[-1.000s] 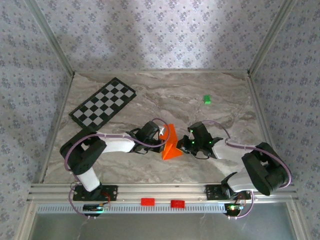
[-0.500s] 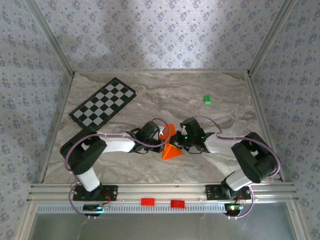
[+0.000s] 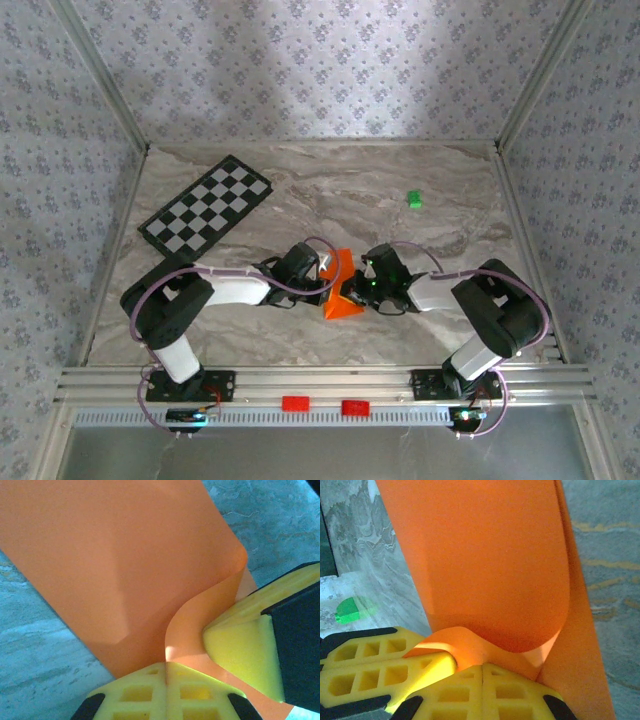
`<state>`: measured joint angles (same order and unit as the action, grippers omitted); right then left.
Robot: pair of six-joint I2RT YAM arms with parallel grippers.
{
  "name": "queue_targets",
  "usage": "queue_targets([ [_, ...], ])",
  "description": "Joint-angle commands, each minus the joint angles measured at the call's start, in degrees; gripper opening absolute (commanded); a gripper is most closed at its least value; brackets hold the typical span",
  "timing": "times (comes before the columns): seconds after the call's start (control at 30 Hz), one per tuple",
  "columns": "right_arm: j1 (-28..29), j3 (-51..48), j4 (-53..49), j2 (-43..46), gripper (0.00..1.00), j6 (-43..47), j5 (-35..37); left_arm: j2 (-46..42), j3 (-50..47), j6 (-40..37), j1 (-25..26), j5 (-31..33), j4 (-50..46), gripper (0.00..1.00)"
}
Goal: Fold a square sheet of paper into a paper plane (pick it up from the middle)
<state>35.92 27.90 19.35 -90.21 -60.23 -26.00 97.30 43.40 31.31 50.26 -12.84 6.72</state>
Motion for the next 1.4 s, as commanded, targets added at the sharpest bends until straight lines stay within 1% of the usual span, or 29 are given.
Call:
queue_targets([
  [0.0,-0.71,-1.60,-2.58,-0.36,0.00,-0.77,-0.02,1.49,-1.67,-0.28,0.01,-0.04,-2.41,0.00],
  [0.17,-2.73,2.00,-5.50,2.91,0.00,0.41,-0.79,1.40,-1.65,-0.42,-0.01,-0.16,-2.68,0.00],
  [0.3,-4.54,3.55,-7.38,2.74,0.00,1.72,-1.55,1.34,-1.65,-0.55,0.01,-0.19,-2.84,0.00],
  [0.4,-5.22,3.07,-6.48,1.44,0.00,1.78,-1.66,1.28,-1.66,-0.72,0.01,-0.24,-3.07,0.00],
  [0.57,-5.82,0.43,-8.52,-1.40,0.00,1.39,1.59,1.32,-1.95,-0.73,0.01,-0.24,-2.85,0.00],
  [0.63,-6.20,-0.60,-7.49,-1.45,0.00,0.78,0.86,1.32,-2.00,-0.72,0.01,-0.21,-2.86,0.00],
  [0.73,-6.57,0.20,-8.53,1.45,0.00,0.87,0.48,1.45,-2.10,-0.72,0.02,-0.31,-2.80,0.00],
  [0.83,-6.62,3.57,-12.85,4.79,0.00,2.86,0.30,1.58,-2.05,-0.89,0.06,-0.35,-2.85,0.00],
  [0.93,-7.00,6.35,-14.89,5.47,0.00,3.92,-0.22,1.97,-1.71,-0.98,0.01,-0.47,-2.95,0.00],
  [1.13,-6.60,7.25,-10.70,0.47,0.00,2.95,-1.59,2.03,-1.56,-1.26,0.02,0.08,-3.63,0.00],
  [1.23,-6.47,6.07,-10.98,-2.14,0.00,2.76,-0.52,1.93,-1.69,-1.34,0.01,0.01,-3.59,0.00],
  [1.37,-9.14,2.25,-8.01,-2.36,0.00,1.56,-0.01,2.11,-1.86,-1.57,0.02,-0.16,-3.73,0.00],
])
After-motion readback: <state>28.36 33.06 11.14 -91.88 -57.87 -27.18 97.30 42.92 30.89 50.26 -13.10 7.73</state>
